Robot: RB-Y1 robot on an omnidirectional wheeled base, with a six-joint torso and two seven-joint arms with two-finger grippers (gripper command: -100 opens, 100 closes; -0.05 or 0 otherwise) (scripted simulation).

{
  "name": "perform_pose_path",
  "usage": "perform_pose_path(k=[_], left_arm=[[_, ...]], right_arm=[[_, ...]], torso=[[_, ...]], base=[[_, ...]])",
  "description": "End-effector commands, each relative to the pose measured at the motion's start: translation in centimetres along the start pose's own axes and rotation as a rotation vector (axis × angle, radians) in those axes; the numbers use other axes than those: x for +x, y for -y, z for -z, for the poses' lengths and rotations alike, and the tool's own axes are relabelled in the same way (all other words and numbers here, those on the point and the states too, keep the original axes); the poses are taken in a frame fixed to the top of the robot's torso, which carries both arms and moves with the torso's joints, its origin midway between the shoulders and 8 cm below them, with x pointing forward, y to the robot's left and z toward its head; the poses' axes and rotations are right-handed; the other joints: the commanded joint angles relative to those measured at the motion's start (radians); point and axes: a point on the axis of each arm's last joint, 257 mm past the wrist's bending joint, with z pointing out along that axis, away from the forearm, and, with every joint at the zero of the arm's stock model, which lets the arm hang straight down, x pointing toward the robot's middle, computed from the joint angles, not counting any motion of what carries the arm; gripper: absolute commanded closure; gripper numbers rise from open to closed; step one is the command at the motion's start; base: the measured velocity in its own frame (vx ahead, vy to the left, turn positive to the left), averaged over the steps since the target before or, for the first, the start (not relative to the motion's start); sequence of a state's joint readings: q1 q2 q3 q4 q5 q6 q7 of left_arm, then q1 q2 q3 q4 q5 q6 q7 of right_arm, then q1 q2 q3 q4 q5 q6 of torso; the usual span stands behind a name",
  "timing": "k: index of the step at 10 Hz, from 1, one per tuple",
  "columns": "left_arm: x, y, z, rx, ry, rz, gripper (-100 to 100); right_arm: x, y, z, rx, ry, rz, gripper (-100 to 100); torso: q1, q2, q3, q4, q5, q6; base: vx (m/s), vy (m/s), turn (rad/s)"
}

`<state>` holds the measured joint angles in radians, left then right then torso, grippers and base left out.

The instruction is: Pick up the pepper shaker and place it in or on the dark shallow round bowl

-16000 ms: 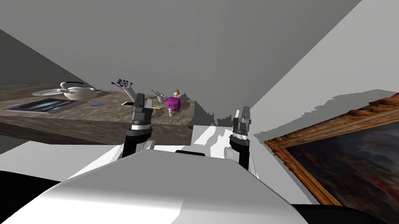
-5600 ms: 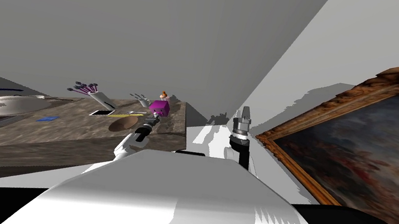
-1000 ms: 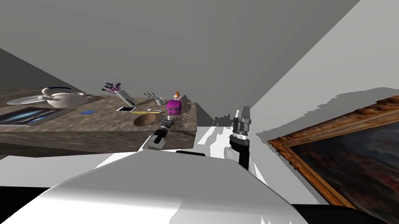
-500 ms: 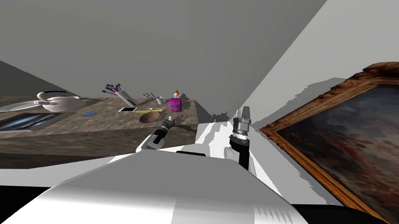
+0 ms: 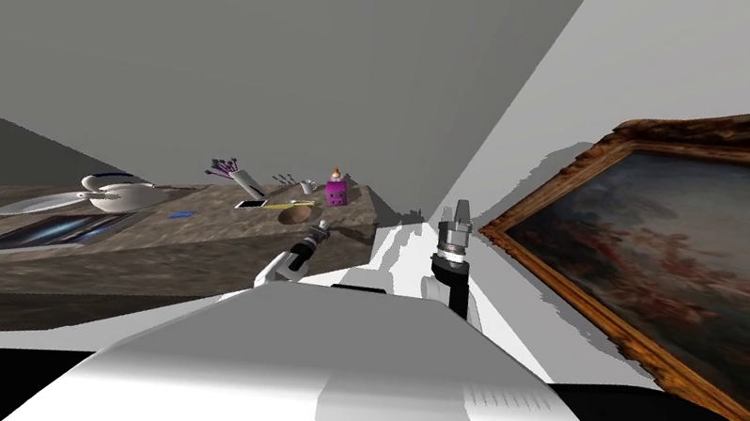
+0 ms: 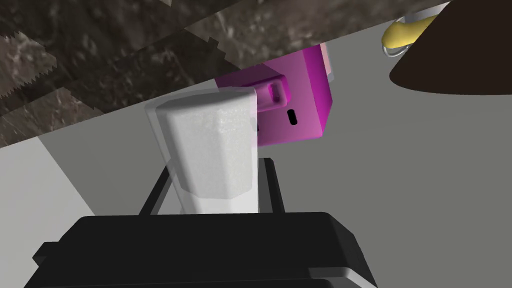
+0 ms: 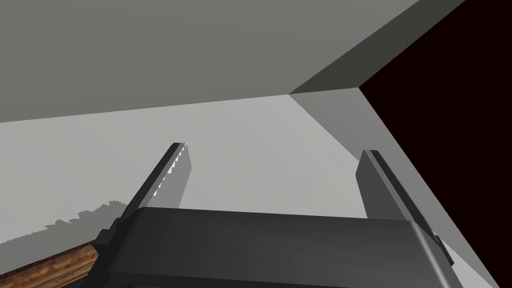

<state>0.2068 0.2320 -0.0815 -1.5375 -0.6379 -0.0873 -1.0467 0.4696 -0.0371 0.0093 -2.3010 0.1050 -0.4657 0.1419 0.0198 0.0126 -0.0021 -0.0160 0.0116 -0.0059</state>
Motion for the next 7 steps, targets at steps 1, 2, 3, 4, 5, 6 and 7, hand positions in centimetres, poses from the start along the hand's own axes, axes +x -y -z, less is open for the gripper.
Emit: perform_pose_path(k=[1,2,3,4,5,6,7], left_arm=[[0.0,0.2,-0.1,0.014,-0.011,-0.026,100],[-0.1,0.2,-0.3,0.017,-0.013,-0.031,100],[-0.4,0.2,-0.6,0.02,-0.014,-0.032,100],[-1.0,0.1,-1.2,0.018,-0.011,-0.02,100],[-1.8,0.0,-1.8,0.014,-0.004,0.007,100],[-2.3,-0.1,-2.2,0.011,0.001,0.026,100],[-3.5,-0.1,-3.1,0.005,0.013,0.073,100]], right_arm=[[0.0,0.0,0.0,0.0,0.0,0.0,0],[0.0,0.0,0.0,0.0,0.0,0.0,0],[0.0,0.0,0.0,0.0,0.0,0.0,0],[0.0,0.0,0.0,0.0,0.0,0.0,0],[0.0,0.0,0.0,0.0,0.0,0.0,0],[0.0,0.0,0.0,0.0,0.0,0.0,0],[0.0,0.0,0.0,0.0,0.0,0.0,0]], torso=[[0.0,0.0,0.0,0.0,0.0,0.0],[0.001,0.0,0.0,0.0,0.0,0.0],[0.001,-0.001,-0.001,0.0,0.0,0.0],[0.001,-0.003,-0.002,0.0,0.0,0.0],[0.002,-0.007,-0.003,0.0,0.0,0.0],[0.004,-0.01,-0.005,-0.001,0.001,0.0],[0.002,-0.013,-0.007,-0.002,0.001,-0.001]], base=[[-0.197,0.174,-0.096],[-0.18,0.17,-0.069],[-0.152,0.16,-0.049],[-0.099,0.187,-0.036],[-0.051,0.219,-0.015],[-0.025,0.172,-0.002],[-0.001,0.178,0.033]])
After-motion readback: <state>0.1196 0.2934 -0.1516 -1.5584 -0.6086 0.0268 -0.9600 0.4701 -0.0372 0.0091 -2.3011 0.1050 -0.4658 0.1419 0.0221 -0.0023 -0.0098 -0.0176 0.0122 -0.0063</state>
